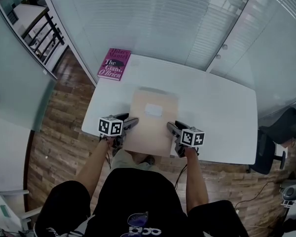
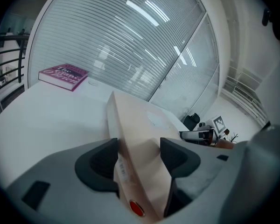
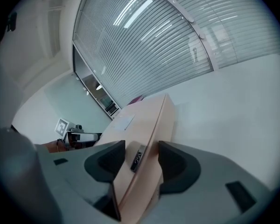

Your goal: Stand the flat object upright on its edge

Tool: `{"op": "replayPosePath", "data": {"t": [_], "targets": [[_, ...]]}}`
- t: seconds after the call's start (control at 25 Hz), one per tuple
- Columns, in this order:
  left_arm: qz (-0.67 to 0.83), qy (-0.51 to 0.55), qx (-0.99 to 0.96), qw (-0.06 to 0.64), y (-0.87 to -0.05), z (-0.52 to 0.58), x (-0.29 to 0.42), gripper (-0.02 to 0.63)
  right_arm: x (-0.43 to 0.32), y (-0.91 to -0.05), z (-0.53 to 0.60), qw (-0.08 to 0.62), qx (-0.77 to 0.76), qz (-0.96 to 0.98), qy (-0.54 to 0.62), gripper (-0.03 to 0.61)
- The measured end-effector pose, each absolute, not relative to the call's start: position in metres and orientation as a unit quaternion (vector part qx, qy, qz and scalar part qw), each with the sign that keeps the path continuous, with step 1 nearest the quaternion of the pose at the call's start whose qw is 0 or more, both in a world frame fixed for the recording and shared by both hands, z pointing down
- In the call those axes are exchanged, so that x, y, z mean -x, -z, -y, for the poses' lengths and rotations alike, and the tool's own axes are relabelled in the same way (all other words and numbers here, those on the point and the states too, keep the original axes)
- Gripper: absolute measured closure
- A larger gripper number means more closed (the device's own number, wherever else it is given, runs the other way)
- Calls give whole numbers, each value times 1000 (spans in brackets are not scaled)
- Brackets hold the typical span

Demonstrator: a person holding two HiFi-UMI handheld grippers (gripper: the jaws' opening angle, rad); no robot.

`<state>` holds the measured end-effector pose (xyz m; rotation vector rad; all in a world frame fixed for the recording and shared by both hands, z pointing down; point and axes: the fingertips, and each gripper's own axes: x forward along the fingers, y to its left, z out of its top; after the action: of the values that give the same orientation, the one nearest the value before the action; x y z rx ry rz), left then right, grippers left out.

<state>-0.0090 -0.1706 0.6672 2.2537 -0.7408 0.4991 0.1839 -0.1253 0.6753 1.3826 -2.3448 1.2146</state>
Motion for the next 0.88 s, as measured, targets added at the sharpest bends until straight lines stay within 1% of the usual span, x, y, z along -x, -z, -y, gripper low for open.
{"op": "replayPosePath", "data": {"t": [0.24,0.4,0.68,0.88], "targets": [[286,-178,-883,327,-642,184,14,324,-179,-642,141,75,-482,792,-367,341],[282,-160,-894,310,-618,199,17,341,-179,-616,159,62,-502,793,-340,347],[278,-135,-910,275,-574,240,26,350,-171,-577,192,41,-523,794,-307,359],[275,-116,-920,254,-548,268,46,387,-155,-556,215,37,-533,796,-284,360]]}}
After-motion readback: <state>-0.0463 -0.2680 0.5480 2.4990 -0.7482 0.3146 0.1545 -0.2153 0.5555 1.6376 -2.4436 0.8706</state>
